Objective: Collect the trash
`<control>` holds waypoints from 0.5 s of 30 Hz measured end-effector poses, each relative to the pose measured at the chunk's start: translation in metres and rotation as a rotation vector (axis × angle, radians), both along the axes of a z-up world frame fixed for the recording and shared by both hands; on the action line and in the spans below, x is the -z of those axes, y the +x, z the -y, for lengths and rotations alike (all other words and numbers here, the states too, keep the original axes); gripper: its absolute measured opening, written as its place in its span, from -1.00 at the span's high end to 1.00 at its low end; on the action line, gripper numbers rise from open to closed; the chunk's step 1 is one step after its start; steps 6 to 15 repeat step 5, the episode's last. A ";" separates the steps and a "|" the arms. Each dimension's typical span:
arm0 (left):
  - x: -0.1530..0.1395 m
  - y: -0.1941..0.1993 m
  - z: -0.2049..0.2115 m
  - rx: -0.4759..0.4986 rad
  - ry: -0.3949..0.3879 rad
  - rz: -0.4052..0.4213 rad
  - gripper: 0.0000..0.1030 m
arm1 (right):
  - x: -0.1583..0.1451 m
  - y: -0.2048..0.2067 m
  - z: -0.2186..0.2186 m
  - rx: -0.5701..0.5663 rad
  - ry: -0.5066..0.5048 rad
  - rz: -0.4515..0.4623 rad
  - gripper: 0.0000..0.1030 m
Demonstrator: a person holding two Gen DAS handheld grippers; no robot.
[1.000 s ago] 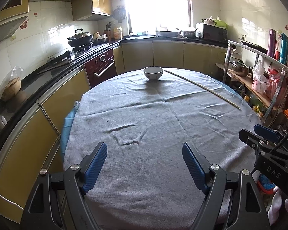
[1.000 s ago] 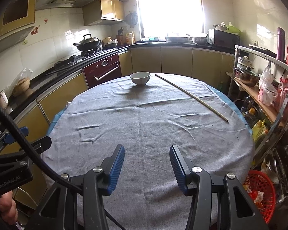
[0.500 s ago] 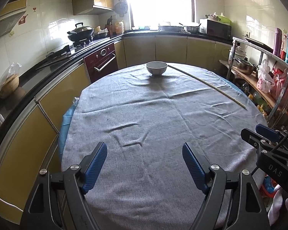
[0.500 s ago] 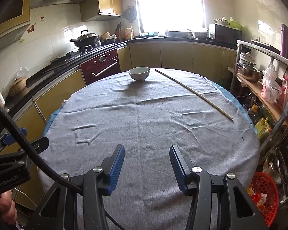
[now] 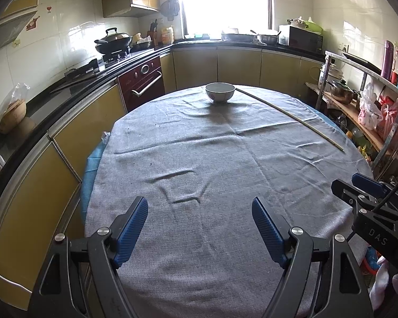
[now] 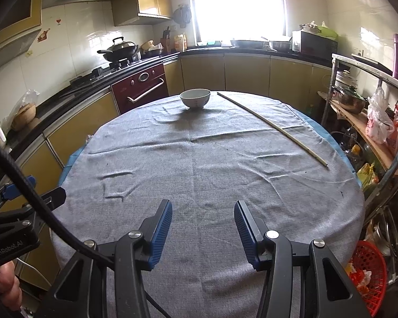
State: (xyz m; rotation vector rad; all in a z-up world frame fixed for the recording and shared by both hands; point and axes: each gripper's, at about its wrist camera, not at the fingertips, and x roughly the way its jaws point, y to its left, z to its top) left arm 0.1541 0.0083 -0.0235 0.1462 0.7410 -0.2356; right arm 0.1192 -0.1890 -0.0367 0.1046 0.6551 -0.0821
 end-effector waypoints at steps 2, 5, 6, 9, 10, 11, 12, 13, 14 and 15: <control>0.002 0.001 -0.001 -0.002 -0.008 0.006 -0.58 | 0.002 0.001 0.001 0.000 0.002 -0.003 -0.02; 0.016 0.015 -0.003 -0.021 -0.028 -0.038 -0.58 | 0.008 0.006 0.008 0.000 0.023 -0.008 -0.03; 0.016 0.015 -0.003 -0.021 -0.028 -0.038 -0.58 | 0.008 0.006 0.008 0.000 0.023 -0.008 -0.03; 0.016 0.015 -0.003 -0.021 -0.028 -0.038 -0.58 | 0.008 0.006 0.008 0.000 0.023 -0.008 -0.03; 0.016 0.015 -0.003 -0.021 -0.028 -0.038 -0.58 | 0.008 0.006 0.008 0.000 0.023 -0.008 -0.03; 0.016 0.015 -0.003 -0.021 -0.028 -0.038 -0.58 | 0.008 0.006 0.008 0.000 0.023 -0.008 -0.03; 0.016 0.015 -0.003 -0.021 -0.028 -0.038 -0.58 | 0.008 0.006 0.008 0.000 0.023 -0.008 -0.03; 0.016 0.015 -0.003 -0.021 -0.028 -0.038 -0.58 | 0.008 0.006 0.008 0.000 0.023 -0.008 -0.03; 0.016 0.015 -0.003 -0.021 -0.028 -0.038 -0.58 | 0.008 0.006 0.008 0.000 0.023 -0.008 -0.03; 0.016 0.015 -0.003 -0.021 -0.028 -0.038 -0.58 | 0.008 0.006 0.008 0.000 0.023 -0.008 -0.03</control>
